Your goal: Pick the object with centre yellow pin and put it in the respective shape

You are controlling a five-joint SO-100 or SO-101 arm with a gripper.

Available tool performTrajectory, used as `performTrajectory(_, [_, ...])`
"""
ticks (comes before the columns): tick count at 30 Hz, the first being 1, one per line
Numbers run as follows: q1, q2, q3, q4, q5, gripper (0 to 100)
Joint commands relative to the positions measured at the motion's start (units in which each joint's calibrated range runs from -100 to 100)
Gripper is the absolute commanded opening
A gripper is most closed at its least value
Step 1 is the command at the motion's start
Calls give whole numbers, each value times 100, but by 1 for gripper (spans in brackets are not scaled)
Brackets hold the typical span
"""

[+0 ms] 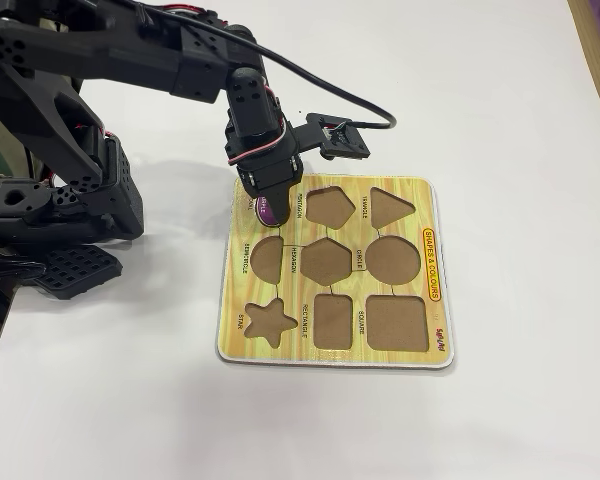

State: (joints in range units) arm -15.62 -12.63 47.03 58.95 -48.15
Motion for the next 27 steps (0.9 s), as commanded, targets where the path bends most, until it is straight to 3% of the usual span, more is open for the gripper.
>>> performTrajectory(1, [-30, -277, -171, 25, -22, 14])
performTrajectory(11, [39, -1951, 899, -53, -70, 15])
performTrajectory(17, [0, -2829, 1241, -53, -817, 14])
performTrajectory(27, [58, -4545, 2113, -53, -1288, 14])
